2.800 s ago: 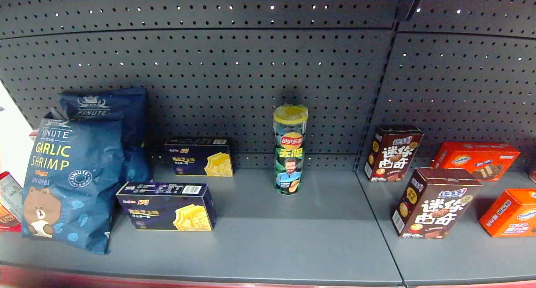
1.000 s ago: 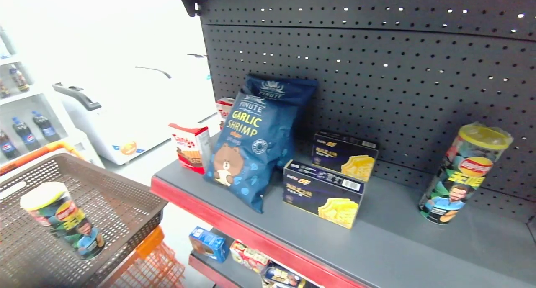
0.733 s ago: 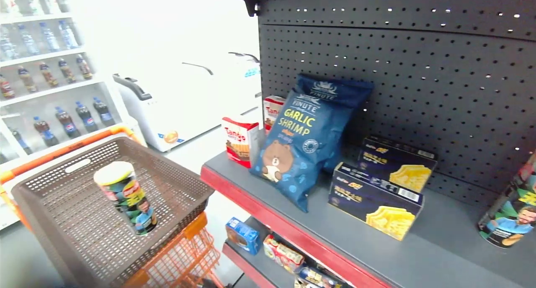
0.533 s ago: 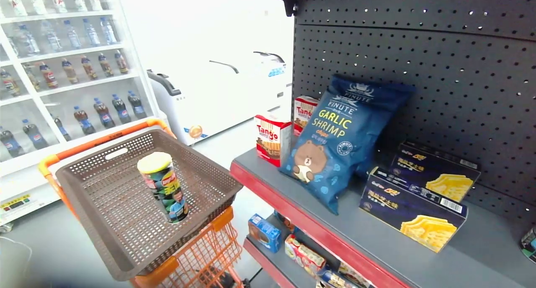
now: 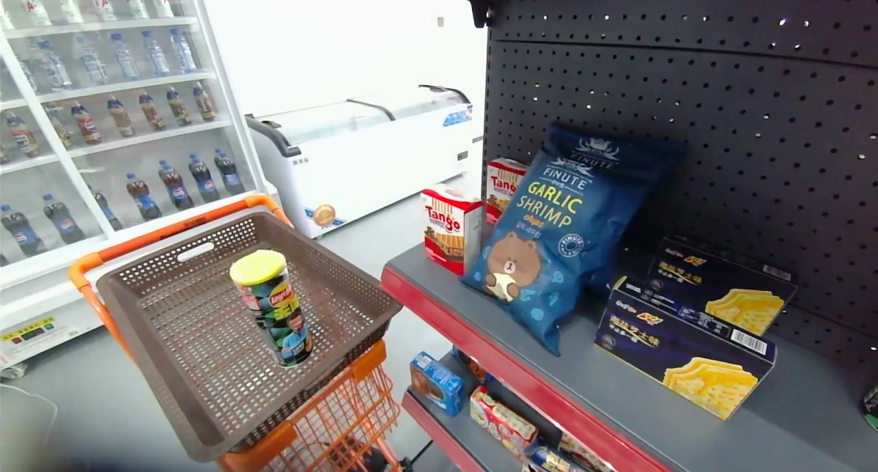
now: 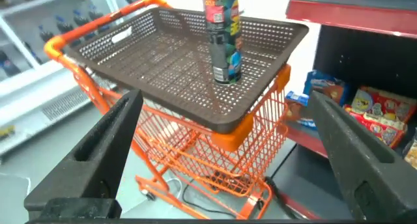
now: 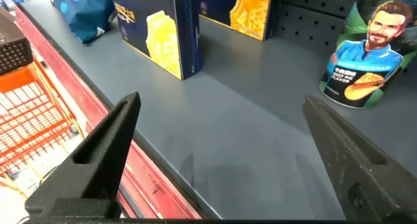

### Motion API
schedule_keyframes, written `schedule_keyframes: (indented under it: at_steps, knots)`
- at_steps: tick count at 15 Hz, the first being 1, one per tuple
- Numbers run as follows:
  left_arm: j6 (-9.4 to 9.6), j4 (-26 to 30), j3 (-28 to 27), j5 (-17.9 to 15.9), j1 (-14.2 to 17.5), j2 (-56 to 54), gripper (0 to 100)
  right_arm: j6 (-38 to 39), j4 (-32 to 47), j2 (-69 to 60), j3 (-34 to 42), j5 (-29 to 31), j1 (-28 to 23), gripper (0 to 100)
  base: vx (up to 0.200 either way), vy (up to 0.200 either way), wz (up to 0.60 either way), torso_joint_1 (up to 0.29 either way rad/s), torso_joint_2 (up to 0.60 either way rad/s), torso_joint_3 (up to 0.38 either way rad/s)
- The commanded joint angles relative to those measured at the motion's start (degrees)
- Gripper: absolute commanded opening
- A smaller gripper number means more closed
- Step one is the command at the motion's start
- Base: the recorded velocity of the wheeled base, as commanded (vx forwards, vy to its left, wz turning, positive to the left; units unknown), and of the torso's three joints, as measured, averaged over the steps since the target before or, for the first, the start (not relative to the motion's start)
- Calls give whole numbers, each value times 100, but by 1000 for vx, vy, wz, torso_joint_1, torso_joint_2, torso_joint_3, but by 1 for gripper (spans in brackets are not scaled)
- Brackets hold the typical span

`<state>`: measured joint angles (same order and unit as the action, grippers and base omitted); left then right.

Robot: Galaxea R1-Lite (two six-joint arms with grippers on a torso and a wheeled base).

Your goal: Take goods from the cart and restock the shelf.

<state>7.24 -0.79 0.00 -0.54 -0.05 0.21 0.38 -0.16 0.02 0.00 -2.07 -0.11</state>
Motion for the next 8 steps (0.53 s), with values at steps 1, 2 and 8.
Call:
schedule_keyframes:
  at_steps: [1, 2, 8]
  knots:
    - [41, 0, -9, -52, 22, 23, 100, 6, -2, -2, 0, -4, 2, 100, 0, 0, 0, 0, 0, 0]
    - [41, 0, -9, -78, 14, 14, 100, -3, -2, -2, 0, -4, 2, 100, 0, 0, 0, 0, 0, 0]
    - [-56, 141, -2575, -34, -355, 3644, 100, -3, -2, -2, 0, -4, 2, 100, 0, 0, 0, 0, 0, 0]
